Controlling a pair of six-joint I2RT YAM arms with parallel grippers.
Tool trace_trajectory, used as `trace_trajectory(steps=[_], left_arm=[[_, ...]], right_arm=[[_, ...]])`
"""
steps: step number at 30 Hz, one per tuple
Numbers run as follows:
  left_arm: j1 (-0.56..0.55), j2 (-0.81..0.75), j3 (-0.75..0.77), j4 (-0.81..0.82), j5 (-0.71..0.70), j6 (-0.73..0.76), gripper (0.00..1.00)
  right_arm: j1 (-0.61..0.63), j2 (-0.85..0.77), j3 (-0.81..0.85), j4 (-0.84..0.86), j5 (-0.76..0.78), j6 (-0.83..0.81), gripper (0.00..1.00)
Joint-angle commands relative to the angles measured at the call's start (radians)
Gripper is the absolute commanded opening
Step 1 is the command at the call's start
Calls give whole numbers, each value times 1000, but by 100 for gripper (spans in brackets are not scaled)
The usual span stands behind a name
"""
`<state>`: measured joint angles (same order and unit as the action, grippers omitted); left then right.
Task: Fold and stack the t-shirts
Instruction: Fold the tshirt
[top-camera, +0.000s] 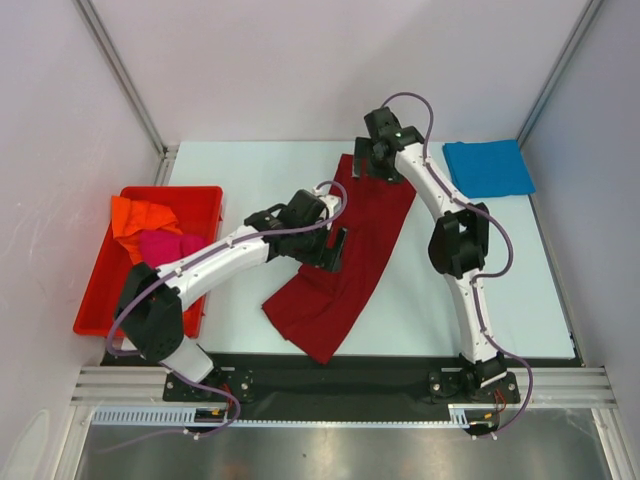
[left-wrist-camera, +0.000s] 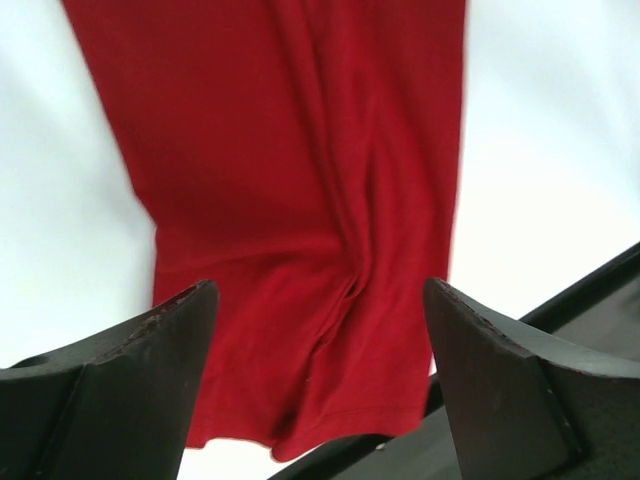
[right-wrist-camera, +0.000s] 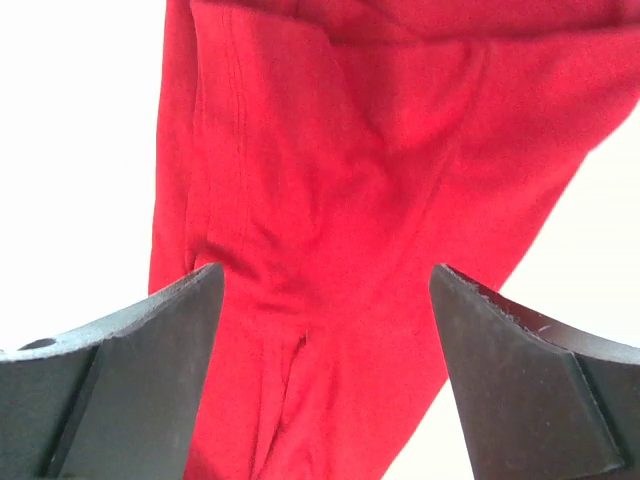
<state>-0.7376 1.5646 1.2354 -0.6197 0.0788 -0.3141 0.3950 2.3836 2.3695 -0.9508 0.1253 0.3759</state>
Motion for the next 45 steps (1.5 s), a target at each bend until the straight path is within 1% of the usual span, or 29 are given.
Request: trace_trajectory(steps=[1, 4, 7, 9, 12, 15, 20, 24, 27, 32, 35, 40, 41, 44, 45], left_arm=[[-2, -50, -40, -17, -30, 81, 88], [-2, -93, -99, 3, -11, 58, 86], [-5, -124, -172, 12, 22, 32, 86], [-19, -144, -223, 17, 36, 18, 86], [-45, -164, -270, 28, 39, -8, 90], [-55, -187, -315, 49, 35, -28, 91], [-55, -235, -327, 21, -20, -54, 90], [-55, -316, -341, 23, -59, -94, 90], [-55, -368, -349, 15, -76, -115, 89], [-55, -442, -359, 1, -139, -138, 90], [-55, -443, -373, 5, -136, -138, 90], [-55, -434, -392, 9, -139, -155, 90], [-55, -436, -398, 12, -137, -158, 90], [-55, -425, -399, 20, -131, -172, 90], [-55, -417, -399, 18, -128, -180, 90]], right_arm=[[47, -61, -21, -105, 104, 37, 89], [70, -57, -38, -115, 148, 66, 90], [84, -34, -44, -114, 149, 92, 89], [88, -15, -44, -114, 152, 112, 89], [88, 17, -53, -98, 163, 123, 89], [90, 54, -67, -54, 169, 112, 89], [88, 112, -61, -10, 195, 109, 90], [88, 147, -64, 33, 195, 100, 90], [88, 187, -49, 72, 174, 64, 90], [82, 305, 60, 64, 134, 5, 90], [81, 344, 105, 57, 125, -14, 89], [84, 390, 151, 118, 96, -87, 88], [88, 400, 193, 125, 93, -106, 88], [99, 417, 230, 177, 102, -181, 89], [100, 417, 234, 220, 85, -190, 89]])
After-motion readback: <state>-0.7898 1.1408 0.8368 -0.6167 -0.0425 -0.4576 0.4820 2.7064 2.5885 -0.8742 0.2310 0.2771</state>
